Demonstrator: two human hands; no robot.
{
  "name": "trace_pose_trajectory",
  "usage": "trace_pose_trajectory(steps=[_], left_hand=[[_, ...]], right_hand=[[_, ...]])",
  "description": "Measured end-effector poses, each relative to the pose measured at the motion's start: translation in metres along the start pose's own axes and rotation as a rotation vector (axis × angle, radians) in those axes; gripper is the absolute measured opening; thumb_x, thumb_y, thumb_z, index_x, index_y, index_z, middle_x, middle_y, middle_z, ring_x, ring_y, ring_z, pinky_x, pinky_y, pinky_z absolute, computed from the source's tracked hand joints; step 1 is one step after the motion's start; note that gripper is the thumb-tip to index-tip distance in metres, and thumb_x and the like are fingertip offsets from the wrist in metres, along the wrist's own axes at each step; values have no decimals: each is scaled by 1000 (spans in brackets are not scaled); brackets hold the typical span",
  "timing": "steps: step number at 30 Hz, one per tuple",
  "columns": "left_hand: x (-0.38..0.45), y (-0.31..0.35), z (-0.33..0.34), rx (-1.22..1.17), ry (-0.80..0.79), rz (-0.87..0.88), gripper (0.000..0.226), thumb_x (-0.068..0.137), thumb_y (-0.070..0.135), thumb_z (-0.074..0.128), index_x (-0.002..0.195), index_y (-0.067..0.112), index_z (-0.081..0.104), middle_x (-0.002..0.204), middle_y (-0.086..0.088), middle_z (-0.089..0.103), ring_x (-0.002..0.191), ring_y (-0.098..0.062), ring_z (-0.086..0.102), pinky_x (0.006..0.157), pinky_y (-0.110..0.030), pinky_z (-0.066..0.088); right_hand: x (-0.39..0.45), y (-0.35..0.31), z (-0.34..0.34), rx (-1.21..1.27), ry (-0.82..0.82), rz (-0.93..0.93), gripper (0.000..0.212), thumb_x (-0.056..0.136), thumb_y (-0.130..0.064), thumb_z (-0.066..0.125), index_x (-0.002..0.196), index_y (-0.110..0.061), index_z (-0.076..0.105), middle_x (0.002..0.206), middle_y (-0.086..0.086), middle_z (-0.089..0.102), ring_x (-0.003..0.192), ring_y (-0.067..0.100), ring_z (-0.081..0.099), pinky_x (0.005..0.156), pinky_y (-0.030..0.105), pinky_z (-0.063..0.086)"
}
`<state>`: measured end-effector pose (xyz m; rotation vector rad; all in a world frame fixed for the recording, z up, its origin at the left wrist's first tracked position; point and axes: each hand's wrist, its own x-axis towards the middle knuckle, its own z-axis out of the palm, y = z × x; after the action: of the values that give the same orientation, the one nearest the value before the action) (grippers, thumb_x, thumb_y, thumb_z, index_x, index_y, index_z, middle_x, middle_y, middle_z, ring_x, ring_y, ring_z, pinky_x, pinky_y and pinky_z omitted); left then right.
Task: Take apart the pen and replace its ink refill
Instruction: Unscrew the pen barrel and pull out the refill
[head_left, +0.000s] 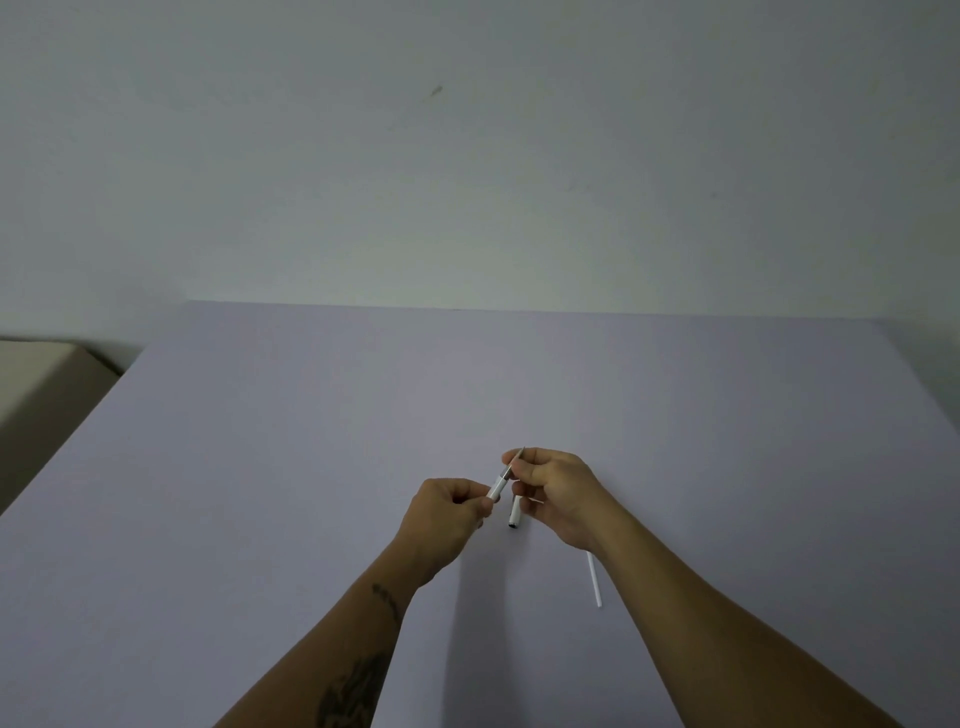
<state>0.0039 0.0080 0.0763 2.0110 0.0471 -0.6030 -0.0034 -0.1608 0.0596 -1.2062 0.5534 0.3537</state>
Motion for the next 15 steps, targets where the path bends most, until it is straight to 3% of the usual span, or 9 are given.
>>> trace_pose_trajectory(steps=[5, 9, 15], left_hand=[[1, 1, -2, -2, -17, 1, 17, 91, 13, 60, 86, 15, 76, 67, -3, 63, 63, -17, 51, 64, -31, 47], [0, 1, -5, -7, -30, 7, 16, 90, 13, 61, 86, 15, 76, 69, -3, 63, 64, -17, 52, 65, -31, 46], [-3, -1, -7, 7, -36, 10, 17, 91, 12, 59, 87, 14, 76, 72, -5, 65, 68, -18, 55, 64, -27, 47]], right_hand=[[-2, -3, 2, -10, 29, 38, 14, 90, -22, 71, 87, -8, 70, 79, 4, 60, 67, 16, 56, 60, 28, 47], [-3, -5, 3, -40, 37, 2, 9, 92, -16, 67, 90, -8, 71, 81, 4, 60, 70, 15, 56, 64, 28, 48], [-8, -4, 3, -49, -34, 4, 20, 98, -8, 56, 99, -11, 75, 92, 6, 65, 77, 17, 58, 69, 30, 50]])
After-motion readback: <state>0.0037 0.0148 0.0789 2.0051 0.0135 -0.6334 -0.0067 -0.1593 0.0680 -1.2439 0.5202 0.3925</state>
